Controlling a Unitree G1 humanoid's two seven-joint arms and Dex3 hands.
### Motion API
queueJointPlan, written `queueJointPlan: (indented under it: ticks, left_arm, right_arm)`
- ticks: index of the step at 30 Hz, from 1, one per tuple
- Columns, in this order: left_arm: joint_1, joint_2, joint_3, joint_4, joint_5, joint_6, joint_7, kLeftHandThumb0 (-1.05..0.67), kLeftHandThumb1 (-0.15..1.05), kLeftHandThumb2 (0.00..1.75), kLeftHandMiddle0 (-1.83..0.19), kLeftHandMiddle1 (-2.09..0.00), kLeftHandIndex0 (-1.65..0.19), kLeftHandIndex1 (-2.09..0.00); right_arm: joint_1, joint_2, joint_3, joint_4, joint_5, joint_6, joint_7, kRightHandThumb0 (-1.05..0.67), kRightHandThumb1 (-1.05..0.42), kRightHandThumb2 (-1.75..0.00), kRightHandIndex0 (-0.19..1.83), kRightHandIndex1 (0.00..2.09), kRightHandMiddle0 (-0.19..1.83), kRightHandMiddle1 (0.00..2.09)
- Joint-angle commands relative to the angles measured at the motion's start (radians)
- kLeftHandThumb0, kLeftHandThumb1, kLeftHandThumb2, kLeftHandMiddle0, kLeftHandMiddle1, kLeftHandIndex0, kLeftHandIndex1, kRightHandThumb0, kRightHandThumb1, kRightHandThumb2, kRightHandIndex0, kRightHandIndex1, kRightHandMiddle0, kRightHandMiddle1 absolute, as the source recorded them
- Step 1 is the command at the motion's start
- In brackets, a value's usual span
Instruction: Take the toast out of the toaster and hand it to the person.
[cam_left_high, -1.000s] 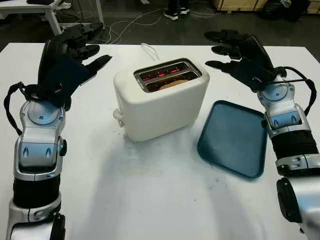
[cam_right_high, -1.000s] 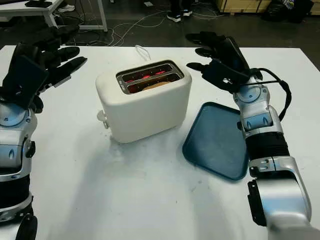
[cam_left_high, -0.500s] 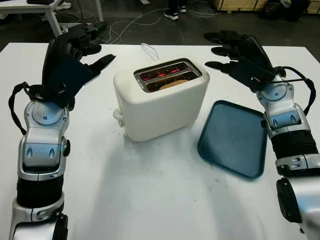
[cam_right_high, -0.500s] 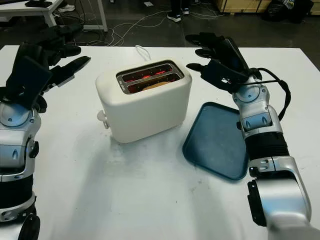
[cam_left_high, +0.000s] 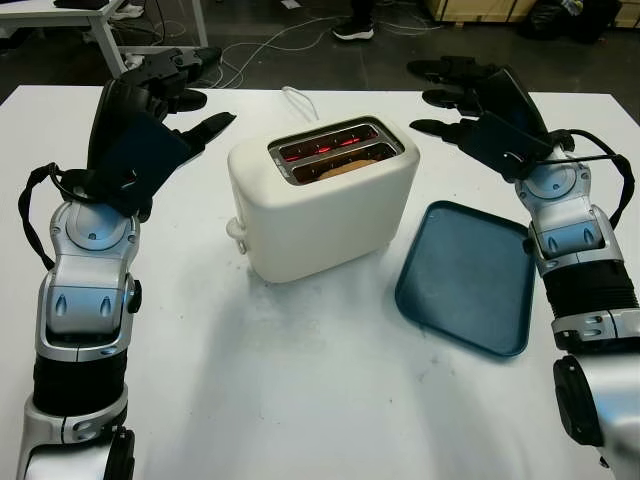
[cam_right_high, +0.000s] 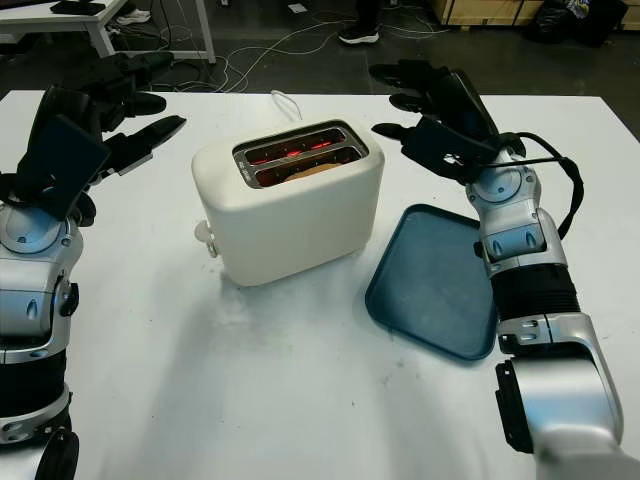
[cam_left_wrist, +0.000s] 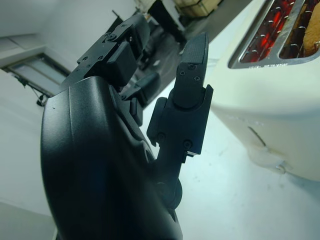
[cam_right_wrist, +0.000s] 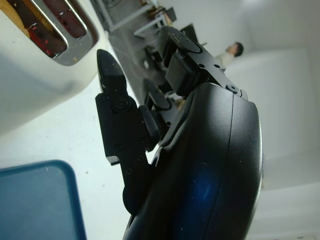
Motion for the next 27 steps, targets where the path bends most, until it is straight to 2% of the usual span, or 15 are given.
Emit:
queueJointPlan:
  ticks: [1, 17, 27]
  left_arm:
    - [-0.007, 0.008, 0.008, -0.014, 0.005, 0.009, 0.000, -0.42, 0.90, 0.05, -0.15, -0.99, -0.57, -0.10]
    - [-0.019, 0.006, 0.011, -0.018, 0.001, 0.026, -0.003, -0.41, 0.90, 0.05, -0.14, -1.03, -0.56, -0.13]
    - [-0.017, 0.006, 0.007, -0.009, -0.002, 0.021, -0.009, -0.37, 0.91, 0.05, -0.12, -1.04, -0.54, -0.14]
  right_arm:
    - [0.011, -0.012, 0.002, -0.022, -0.007, 0.022, 0.007, -0.28, -0.92, 0.00, 0.70, 0.01, 0.61, 0.00]
    - [0.007, -0.018, 0.016, -0.004, -0.011, 0.008, 0.019, -0.38, -0.92, -0.02, 0.69, 0.00, 0.61, 0.00]
    - [0.010, -0.012, 0.009, -0.007, -0.007, 0.000, 0.020, -0.37, -0.92, -0.01, 0.71, 0.01, 0.62, 0.00]
